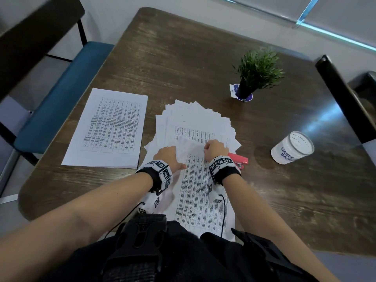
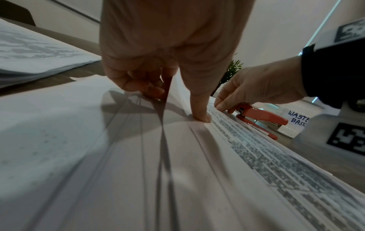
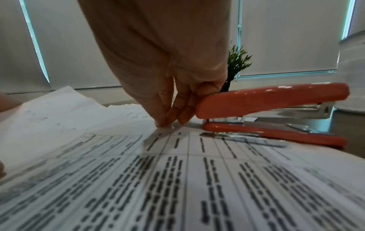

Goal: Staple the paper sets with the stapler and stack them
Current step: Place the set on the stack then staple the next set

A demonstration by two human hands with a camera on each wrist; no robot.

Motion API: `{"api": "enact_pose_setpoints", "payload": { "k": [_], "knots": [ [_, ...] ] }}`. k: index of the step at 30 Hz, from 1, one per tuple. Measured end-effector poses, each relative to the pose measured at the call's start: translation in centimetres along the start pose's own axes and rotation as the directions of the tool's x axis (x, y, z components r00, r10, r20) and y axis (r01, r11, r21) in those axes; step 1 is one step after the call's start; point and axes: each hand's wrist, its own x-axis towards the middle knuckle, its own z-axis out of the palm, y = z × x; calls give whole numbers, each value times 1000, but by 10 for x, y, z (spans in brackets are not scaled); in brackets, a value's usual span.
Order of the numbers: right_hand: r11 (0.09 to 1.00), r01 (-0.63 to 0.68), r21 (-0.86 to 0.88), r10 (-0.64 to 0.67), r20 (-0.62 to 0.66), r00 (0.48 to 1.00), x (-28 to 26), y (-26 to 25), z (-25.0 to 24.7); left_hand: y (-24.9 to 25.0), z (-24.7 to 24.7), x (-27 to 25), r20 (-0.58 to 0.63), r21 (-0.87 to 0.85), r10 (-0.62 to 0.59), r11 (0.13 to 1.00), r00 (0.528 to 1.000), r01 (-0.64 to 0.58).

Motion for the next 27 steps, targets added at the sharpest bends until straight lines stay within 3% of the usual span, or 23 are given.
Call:
{"api": "enact_pose_setpoints", "payload": {
  "k": [5, 10, 13, 17, 20, 24, 27],
  "knots": [
    [991, 54, -119, -50, 38, 998, 0, -2, 1, -7, 8, -5, -100, 37, 47, 998, 994, -43],
    [985, 92, -144, -81, 80, 993, 2, 0, 1, -12, 4, -5, 113, 184, 88, 977, 990, -108],
    [980, 136, -143, -126, 77, 989, 2, 4, -3, -5, 3, -3, 159, 192, 44, 979, 986, -75],
    [926, 217, -310, -205, 71, 976, -8, 9, -1, 21, -2, -3, 178, 262, 134, 948, 975, -178],
    [863, 291, -414, -290, 67, 955, -13, 9, 0, 38, -3, 4, 270, 243, 142, 947, 952, -210],
    [871, 366, -327, -346, 118, 931, -8, 6, -6, 47, -2, 13, 161, 246, 54, 965, 985, -94],
    [914, 344, -214, -316, 153, 936, -4, 5, -9, 48, -5, 15, 180, 327, 36, 940, 983, -94]
  ]
}}
